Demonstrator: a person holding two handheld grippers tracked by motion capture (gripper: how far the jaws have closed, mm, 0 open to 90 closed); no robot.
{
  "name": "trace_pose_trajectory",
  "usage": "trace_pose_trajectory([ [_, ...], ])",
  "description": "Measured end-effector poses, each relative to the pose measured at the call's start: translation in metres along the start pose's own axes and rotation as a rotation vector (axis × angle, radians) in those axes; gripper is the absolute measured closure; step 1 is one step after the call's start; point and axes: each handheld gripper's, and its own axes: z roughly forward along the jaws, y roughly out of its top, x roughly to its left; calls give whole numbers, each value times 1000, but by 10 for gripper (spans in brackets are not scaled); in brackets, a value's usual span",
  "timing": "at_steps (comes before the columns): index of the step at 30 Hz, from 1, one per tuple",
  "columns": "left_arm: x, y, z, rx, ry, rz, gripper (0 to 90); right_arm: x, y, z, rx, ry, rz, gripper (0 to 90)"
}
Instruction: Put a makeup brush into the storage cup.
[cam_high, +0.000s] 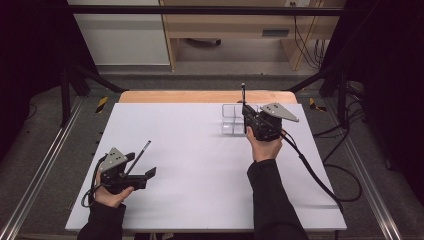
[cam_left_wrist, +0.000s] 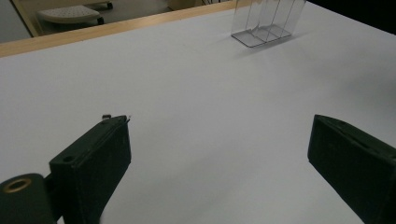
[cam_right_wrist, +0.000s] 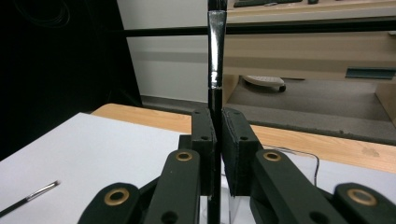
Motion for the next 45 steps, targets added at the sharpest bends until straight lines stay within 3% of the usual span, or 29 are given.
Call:
trace_pose_trajectory([
  [13,1,0,0,-3,-1,-4,49,-14,-1,24,-11,-63,17,844],
  [45,4,0,-3,-16,3,-4,41,-26,1,69,-27,-112,42,844],
])
